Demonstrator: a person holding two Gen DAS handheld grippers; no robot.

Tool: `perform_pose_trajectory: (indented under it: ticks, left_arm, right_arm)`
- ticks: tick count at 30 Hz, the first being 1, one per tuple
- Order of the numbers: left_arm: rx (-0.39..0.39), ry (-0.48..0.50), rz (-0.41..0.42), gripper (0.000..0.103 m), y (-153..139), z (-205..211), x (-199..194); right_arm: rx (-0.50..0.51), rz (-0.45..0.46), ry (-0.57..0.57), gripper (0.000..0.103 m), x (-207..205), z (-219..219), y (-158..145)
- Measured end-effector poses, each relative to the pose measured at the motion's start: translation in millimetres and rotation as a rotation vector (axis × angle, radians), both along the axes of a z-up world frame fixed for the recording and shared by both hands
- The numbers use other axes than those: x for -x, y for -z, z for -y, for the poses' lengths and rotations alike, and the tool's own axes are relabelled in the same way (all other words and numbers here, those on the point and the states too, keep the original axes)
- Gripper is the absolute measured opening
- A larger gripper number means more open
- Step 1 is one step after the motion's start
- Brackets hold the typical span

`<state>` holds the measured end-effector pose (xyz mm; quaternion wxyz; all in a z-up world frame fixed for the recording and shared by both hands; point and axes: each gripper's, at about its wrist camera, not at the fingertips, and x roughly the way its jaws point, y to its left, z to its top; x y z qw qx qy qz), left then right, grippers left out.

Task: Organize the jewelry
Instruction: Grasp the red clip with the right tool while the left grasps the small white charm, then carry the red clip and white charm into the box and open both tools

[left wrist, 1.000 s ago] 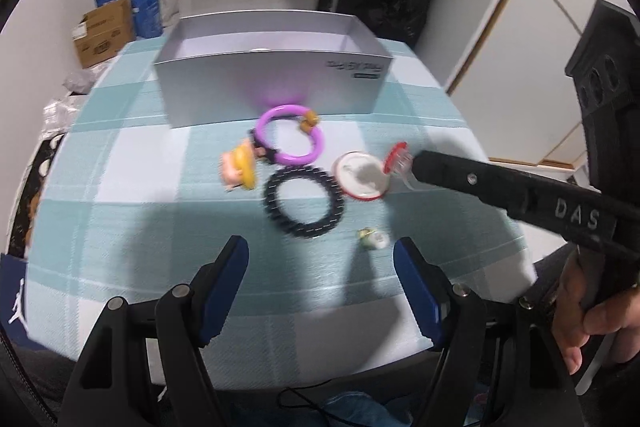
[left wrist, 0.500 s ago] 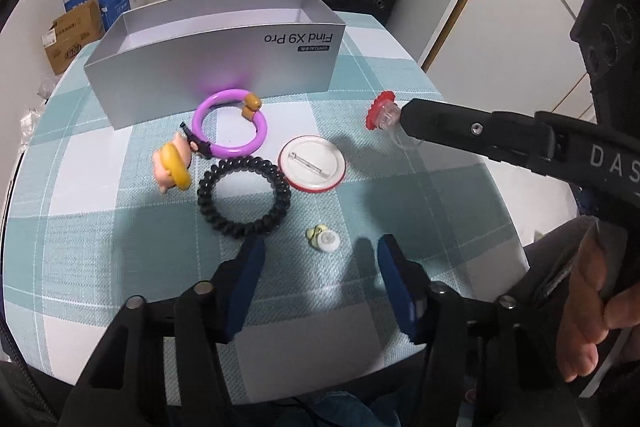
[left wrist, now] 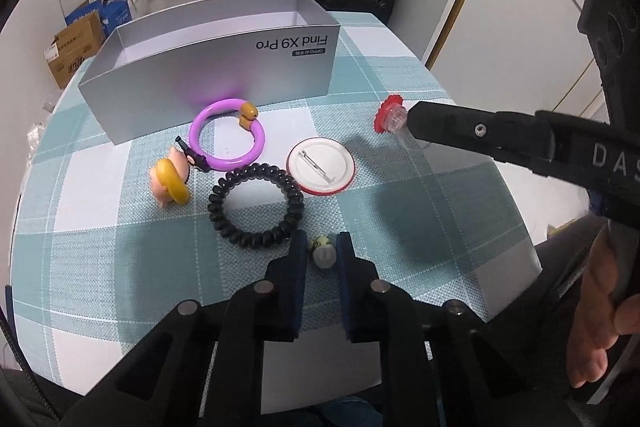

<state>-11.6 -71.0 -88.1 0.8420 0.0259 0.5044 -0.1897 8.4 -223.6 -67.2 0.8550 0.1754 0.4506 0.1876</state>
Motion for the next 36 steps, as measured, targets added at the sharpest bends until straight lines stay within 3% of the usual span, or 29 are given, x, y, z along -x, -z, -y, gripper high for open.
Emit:
perform_pose_trajectory:
  ticks: [6,12,23,29,36]
  left_arm:
    - [0.012,-0.023,0.037,0.008,-8.7,-5.6,2.6]
    - [0.076,-0.046,0.063,0.008,-22.7,-14.3,1.8]
    - [0.188,-0.174,0.092,0.008,-43.5,-47.3,-24.9]
    - [0.191,-0.235,0.1,0.008,-49.4,-62.3,-47.8]
    - [0.186,-0.228,0.128,0.008,-60.5,-70.1,-69.1]
  right_arm:
    - [0.01,0.005,-0.007,0.005,1.2,-2.4,0.9]
    - [0.005,0.023,-0.003,0.005,0.6,-4.8,-2.3]
    - [-0.059,0.093,-0.038,0.005,-9.4,-18.7,-20.6]
    - [-0.085,0.116,-0.059,0.005,-27.6,-27.2,-35.5]
    - [-0.081,0.118,-0.076,0.005,-52.5,-37.7,-52.8]
